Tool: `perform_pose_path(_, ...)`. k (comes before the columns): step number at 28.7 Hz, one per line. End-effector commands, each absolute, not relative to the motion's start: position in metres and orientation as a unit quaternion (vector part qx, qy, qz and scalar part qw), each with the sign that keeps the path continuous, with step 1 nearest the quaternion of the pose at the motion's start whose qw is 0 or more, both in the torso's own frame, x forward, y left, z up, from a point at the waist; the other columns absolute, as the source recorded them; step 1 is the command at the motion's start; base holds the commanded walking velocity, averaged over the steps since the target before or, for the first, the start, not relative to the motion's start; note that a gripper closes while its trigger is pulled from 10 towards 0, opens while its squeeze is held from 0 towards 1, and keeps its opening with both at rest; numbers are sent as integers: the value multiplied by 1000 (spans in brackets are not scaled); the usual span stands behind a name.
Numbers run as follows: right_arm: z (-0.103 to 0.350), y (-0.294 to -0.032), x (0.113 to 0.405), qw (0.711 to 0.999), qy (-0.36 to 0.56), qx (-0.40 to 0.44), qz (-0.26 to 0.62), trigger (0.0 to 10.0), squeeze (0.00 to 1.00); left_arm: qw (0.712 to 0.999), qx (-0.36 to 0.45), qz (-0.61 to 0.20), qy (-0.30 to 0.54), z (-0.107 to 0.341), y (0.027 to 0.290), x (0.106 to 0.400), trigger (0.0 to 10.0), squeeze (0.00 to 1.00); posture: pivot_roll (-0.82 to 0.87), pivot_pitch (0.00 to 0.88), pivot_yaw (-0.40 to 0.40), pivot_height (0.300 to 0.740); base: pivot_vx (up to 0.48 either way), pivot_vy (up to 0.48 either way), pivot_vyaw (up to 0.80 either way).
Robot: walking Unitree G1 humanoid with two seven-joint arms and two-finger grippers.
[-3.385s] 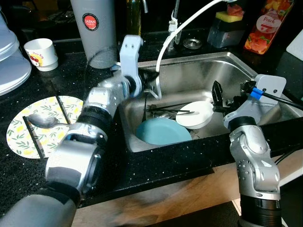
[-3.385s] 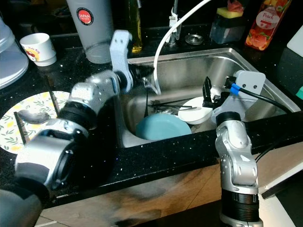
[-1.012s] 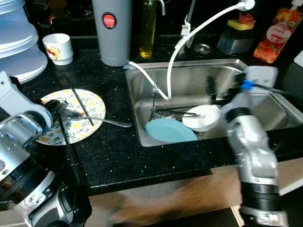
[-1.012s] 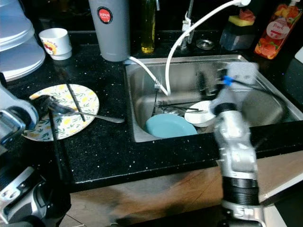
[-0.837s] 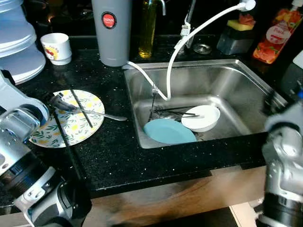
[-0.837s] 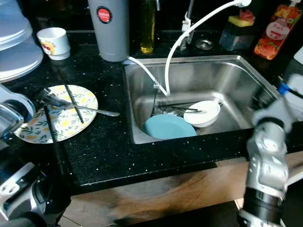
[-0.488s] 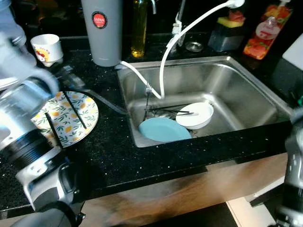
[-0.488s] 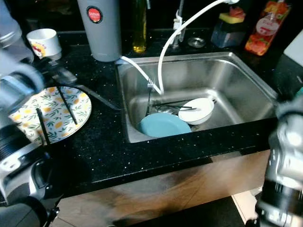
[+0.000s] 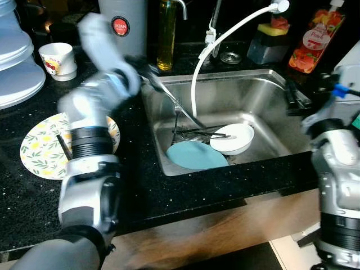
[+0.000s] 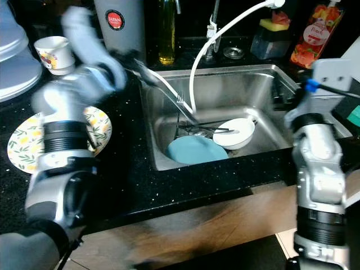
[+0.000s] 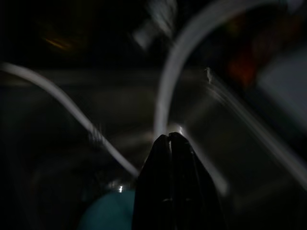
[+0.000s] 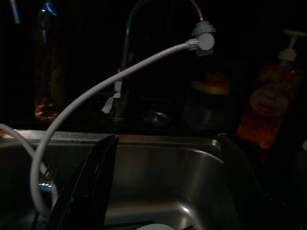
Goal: Kitchen organization
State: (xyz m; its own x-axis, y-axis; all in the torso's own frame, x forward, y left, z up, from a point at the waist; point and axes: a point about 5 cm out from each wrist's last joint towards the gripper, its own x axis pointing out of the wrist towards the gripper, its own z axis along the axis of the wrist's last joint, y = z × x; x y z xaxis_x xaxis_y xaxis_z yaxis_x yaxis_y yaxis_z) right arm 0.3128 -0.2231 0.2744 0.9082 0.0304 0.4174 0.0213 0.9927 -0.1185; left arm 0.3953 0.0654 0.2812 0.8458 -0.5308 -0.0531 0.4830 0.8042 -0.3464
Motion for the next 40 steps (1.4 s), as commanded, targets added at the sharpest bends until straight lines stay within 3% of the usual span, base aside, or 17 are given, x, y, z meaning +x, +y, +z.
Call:
perform_pose_path(1,277,-221,310,973,-221,-60,7,10000,0,948,-116,-286,74,269,56,395,10000,0,32,25,-13,740,0,0,0)
perform_pose_path(2,277,-218,310,973,-222,-58,11,10000,0,949,-78,-297,71,262,48,395,10000,0,32,25,-13,740,0,0,0)
perform_pose_path(3,277,-215,310,973,-223,-54,15,10000,0,950,-40,-304,58,255,42,395,10000,1000,35,24,-10,740,0,0,0)
perform_pose_path(9,280,-204,311,971,-233,-41,37,10000,0,931,-70,-357,-10,273,44,393,10000,1000,39,27,-2,740,0,0,0)
perform_pose_path(10,280,-200,310,970,-236,-38,45,10000,0,924,-84,-373,-32,285,51,391,10000,0,46,28,-1,740,0,0,0)
perform_pose_path(14,279,-189,309,968,-240,-31,71,10000,0,916,-27,-392,-81,315,89,382,10000,0,75,35,3,740,0,0,0)
perform_pose_path(17,277,-183,308,967,-239,-29,81,10000,0,906,78,-406,-94,333,131,363,10000,0,101,42,14,740,0,0,0)
perform_pose_path(19,275,-181,308,967,-239,-25,85,10000,0,910,124,-382,-102,345,160,350,10000,0,117,46,22,740,0,0,0)
perform_pose_path(21,272,-179,309,967,-236,-19,89,10000,0,943,111,-306,-64,341,186,342,10000,0,138,51,21,740,0,0,0)
perform_pose_path(22,272,-179,309,967,-236,-19,89,10000,0,943,111,-306,-64,341,186,342,10000,0,138,51,21,740,0,0,0)
perform_pose_path(23,270,-176,310,968,-233,-15,93,10000,0,970,73,-232,-10,325,199,338,10000,0,151,57,14,740,0,0,0)
perform_pose_path(27,268,-172,313,968,-229,-11,103,10000,0,988,20,-136,74,288,201,334,10000,0,160,56,5,740,0,0,0)
perform_pose_path(31,267,-169,315,968,-227,-11,109,10000,0,990,64,-98,83,276,199,333,10000,0,159,52,3,740,0,0,0)
perform_pose_path(32,267,-168,315,967,-228,-11,110,10000,0,991,68,-83,84,274,196,333,10000,1000,156,47,6,740,0,0,0)
perform_pose_path(37,268,-168,316,967,-229,-12,113,10000,0,994,68,-19,86,273,180,333,10000,1000,145,37,13,740,0,0,0)
perform_pose_path(38,268,-167,316,966,-230,-12,114,10000,0,994,67,-1,89,272,179,332,10000,753,145,35,17,740,0,0,0)
perform_pose_path(40,268,-167,316,966,-230,-12,114,10000,0,994,67,-1,89,272,179,332,10000,753,145,35,17,740,0,0,0)
